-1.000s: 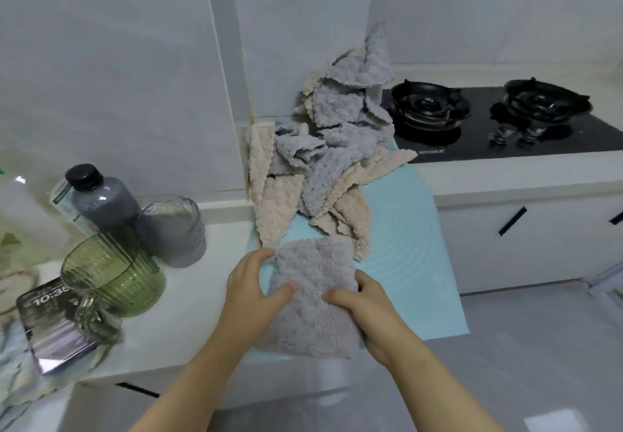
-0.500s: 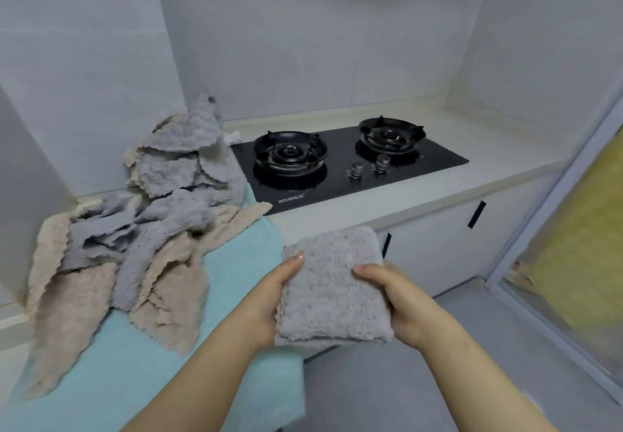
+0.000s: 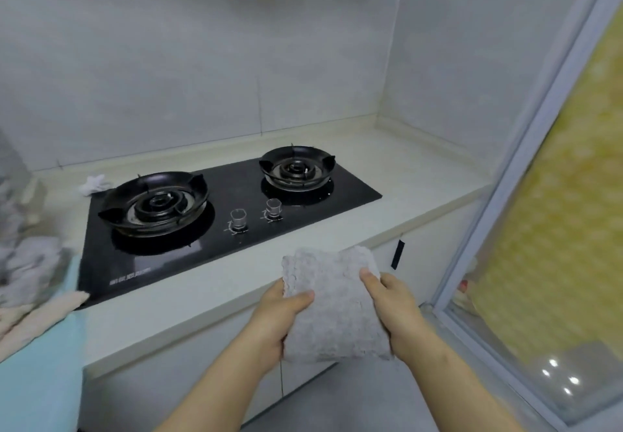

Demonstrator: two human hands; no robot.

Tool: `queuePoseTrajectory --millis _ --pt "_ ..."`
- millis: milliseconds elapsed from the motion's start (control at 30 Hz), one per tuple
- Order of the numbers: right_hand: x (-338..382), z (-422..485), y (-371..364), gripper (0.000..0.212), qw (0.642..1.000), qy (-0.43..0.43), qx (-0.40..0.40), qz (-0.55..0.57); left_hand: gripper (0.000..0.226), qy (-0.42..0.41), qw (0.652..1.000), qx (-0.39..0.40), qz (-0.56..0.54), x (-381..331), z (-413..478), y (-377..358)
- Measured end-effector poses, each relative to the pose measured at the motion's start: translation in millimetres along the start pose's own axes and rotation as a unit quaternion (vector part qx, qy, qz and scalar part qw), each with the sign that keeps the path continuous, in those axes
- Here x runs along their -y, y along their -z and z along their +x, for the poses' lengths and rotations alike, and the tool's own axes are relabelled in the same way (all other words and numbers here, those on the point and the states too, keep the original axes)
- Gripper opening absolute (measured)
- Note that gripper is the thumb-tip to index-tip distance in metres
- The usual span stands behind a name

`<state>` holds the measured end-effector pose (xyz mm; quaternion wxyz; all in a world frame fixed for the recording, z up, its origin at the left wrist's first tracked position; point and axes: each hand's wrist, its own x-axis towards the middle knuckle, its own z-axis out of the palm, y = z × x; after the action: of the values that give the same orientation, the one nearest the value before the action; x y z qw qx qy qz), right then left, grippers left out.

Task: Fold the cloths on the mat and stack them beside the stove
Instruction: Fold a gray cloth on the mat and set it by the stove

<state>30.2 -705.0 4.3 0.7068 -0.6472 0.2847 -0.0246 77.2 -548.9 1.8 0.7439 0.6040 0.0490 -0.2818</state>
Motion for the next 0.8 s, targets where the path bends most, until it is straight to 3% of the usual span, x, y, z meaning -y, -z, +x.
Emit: queuePoseTrajectory --millis 167,500,567,633,667,700,800 --pt "28.1 84.5 54.3 0.039 0.998 -0.061 0.021 0.029 0.018 0.0 0.999 0.039 -0.009 -25.9 89.2 -55.0" --pt "126.2 274.5 130.8 0.021 0.998 0.052 -0.031 -0.024 0.017 -0.012 0.998 0.049 -0.03 -99.7 295.3 -182.1" --pt "141.7 306.3 144.7 0.032 0.996 0.053 -0.056 -0.05 0.015 -0.011 0.999 0.034 -0.016 -106.2 331.8 -204.1" --pt "151.6 340.9 159.0 0.049 0.995 0.034 -0.078 -0.055 0.042 -0.015 1.0 0.016 -0.014 -110.9 364.6 -220.1" --pt "156.5 357.1 165.4 0.049 0.996 0.023 -0.075 -0.045 0.041 -0.019 1.0 0.004 -0.011 -112.2 381.4 -225.8" --pt "161.6 373.4 171.3 0.042 0.997 0.01 -0.063 -0.033 0.043 -0.02 1.0 -0.007 -0.009 -113.2 398.4 -230.7" --pt "174.1 427.9 187.7 0.018 0.999 -0.007 -0.015 -0.035 0.019 -0.029 0.999 -0.019 -0.008 -119.8 443.7 -248.6"
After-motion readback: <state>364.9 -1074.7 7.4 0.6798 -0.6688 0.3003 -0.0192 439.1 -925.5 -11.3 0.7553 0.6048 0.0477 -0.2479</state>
